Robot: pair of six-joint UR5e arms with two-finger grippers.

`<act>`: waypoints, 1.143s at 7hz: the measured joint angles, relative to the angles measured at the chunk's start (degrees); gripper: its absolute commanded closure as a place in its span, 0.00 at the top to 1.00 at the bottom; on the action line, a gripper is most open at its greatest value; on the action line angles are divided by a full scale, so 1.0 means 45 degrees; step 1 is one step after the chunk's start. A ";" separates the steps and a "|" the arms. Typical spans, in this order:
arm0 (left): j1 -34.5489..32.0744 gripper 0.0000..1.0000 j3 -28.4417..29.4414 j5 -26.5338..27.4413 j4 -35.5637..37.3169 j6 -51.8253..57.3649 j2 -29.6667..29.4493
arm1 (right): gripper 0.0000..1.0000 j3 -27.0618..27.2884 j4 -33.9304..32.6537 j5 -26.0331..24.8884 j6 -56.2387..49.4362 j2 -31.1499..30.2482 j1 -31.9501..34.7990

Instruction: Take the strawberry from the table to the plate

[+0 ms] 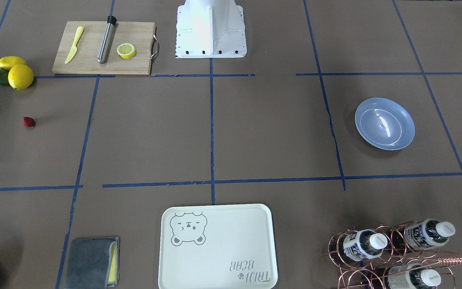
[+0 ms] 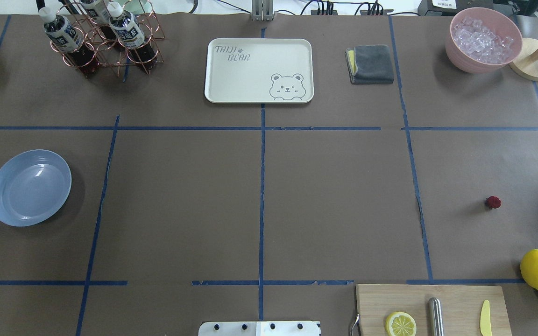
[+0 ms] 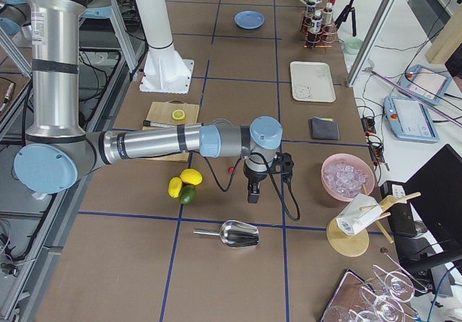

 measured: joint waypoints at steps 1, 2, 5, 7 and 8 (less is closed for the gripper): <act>-0.0005 1.00 0.0060 -0.0028 -0.0039 -0.0010 -0.0042 | 1.00 0.0032 0.0007 0.0061 0.0037 0.0004 0.0001; -0.0019 1.00 0.0007 -0.0051 -0.0096 -0.0027 0.0055 | 1.00 0.0072 0.0008 0.0142 0.0057 0.0014 0.0001; -0.0021 1.00 -0.0611 0.0001 -0.0131 -0.0080 0.0142 | 1.00 0.0148 0.0017 0.0192 0.0074 0.0020 0.0001; 0.0013 1.00 -0.0727 -0.0037 -0.0138 -0.0084 0.0235 | 1.00 0.0148 0.0026 0.0195 0.0057 0.0026 0.0001; 0.0019 1.00 -0.0650 -0.0113 -0.0168 -0.0078 0.0261 | 1.00 0.0148 0.0024 0.0196 0.0053 0.0026 0.0001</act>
